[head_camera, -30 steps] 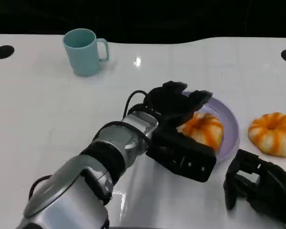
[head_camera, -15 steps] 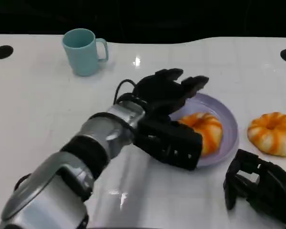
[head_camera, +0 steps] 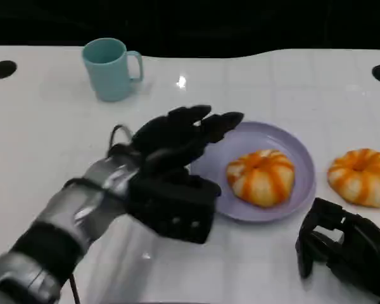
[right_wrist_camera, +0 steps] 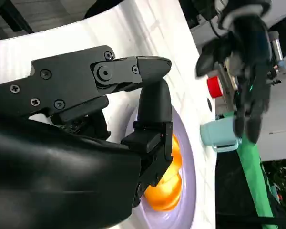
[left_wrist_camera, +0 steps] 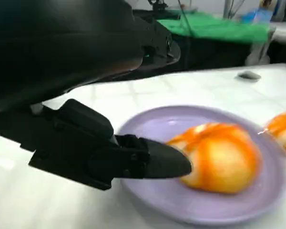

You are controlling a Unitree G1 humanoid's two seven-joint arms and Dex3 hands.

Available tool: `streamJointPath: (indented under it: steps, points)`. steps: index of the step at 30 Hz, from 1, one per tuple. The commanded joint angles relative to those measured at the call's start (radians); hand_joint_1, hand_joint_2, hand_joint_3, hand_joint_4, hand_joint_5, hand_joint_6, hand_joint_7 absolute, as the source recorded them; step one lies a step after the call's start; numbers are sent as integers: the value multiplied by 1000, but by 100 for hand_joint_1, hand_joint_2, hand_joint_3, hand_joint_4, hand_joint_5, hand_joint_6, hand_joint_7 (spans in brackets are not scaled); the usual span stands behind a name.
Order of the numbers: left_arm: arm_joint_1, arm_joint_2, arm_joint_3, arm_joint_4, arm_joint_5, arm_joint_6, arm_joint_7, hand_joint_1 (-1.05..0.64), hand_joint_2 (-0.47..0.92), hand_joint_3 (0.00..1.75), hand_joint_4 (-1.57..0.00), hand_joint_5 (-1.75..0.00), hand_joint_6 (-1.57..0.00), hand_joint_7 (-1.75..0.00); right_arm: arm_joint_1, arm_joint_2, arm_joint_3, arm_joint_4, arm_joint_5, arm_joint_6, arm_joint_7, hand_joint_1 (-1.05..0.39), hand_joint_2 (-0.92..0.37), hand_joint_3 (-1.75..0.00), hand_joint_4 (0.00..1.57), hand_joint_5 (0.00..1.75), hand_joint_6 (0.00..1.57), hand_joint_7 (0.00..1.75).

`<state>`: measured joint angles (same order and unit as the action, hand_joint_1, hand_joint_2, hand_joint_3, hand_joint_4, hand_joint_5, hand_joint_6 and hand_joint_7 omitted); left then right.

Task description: Grasp the bread from the table and place it into the plate.

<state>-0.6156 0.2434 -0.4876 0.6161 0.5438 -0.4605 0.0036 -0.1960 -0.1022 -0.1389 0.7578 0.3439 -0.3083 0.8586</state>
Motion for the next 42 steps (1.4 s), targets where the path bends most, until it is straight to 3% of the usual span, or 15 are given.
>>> streamJointPath:
  steps: [1, 4, 8, 14, 17, 19, 22, 23, 24, 27, 29, 35, 38, 40, 42]
  points:
    - [158, 12, 134, -39, -310, -134, -150, -42, 92, 12, -37, -28, -38, -12, 8, -15, -2, 7, -11, 6, -5, -60, -92, -23, 71, 175, 63, 155]
    - [257, -14, 202, -89, -502, -170, -250, -36, 92, 17, -61, -44, -59, -18, 8, -18, 1, 3, -18, 7, -16, -62, -92, -23, 72, 175, 64, 155]
    - [347, -35, 254, -147, -622, -185, -332, -32, 92, 27, -75, -52, -72, -20, 7, -19, 1, 4, -20, 7, -19, -62, -92, -22, 72, 174, 64, 155]
    - [449, -83, 306, -226, -737, -141, -397, -30, 92, 36, -81, -55, -81, -20, 8, -17, -4, 0, -19, 15, -18, -61, -92, -21, 72, 174, 64, 154]
    - [580, -137, 343, -331, -884, -62, -420, -32, 84, 56, -79, -87, -95, -28, 15, -17, -4, -20, -15, 37, -23, -60, -92, -21, 72, 174, 64, 153]
    - [618, -151, 361, -377, -921, -10, -424, -36, 83, 56, -78, -97, -99, -34, 20, -17, -5, -33, -13, 57, -26, -60, -92, -21, 72, 174, 64, 153]
    - [663, -169, 386, -437, -960, 71, -426, -37, 91, 44, -77, -108, -96, -54, 26, -16, -7, -47, -10, 76, -26, -59, -92, -20, 72, 173, 65, 152]
    - [683, -180, 395, -463, -991, 116, -425, -37, 91, 47, -78, -118, -93, -71, 30, -16, -6, -56, -14, 82, -33, -58, -92, -21, 72, 174, 65, 152]
    - [702, -197, 406, -483, -1024, 155, -418, -36, 89, 53, -79, -129, -88, -91, 32, -17, -5, -63, -16, 89, -36, -59, -92, -20, 73, 173, 65, 151]
    - [755, -239, 432, -521, -1068, 243, -390, -39, 73, 80, -79, -151, -78, -125, 45, -13, -6, -92, -7, 112, -37, -57, -92, -20, 73, 173, 65, 150]
    - [776, -255, 447, -535, -1080, 281, -395, -39, 69, 90, -78, -161, -73, -139, 53, -13, -3, -107, -13, 111, -42, -57, -92, -21, 72, 173, 65, 151]
    - [826, -280, 475, -582, -1088, 360, -395, -37, 58, 120, -78, -173, -64, -165, 69, -15, 2, -138, -22, 111, -48, -59, -92, -22, 72, 174, 64, 153]
    - [846, -286, 485, -598, -1091, 390, -399, -37, 60, 116, -78, -174, -61, -170, 74, -17, 2, -154, -15, 132, -47, -58, -92, -22, 72, 174, 65, 152]
    - [860, -290, 490, -614, -1090, 415, -390, -40, 65, 98, -79, -175, -61, -170, 79, -17, 0, -165, -12, 144, -49, -58, -92, -20, 73, 174, 67, 152]
    - [874, -296, 493, -627, -1085, 431, -385, -38, 65, 100, -80, -175, -62, -171, 84, -19, 3, -173, -18, 137, -48, -58, -92, -22, 73, 174, 66, 151]
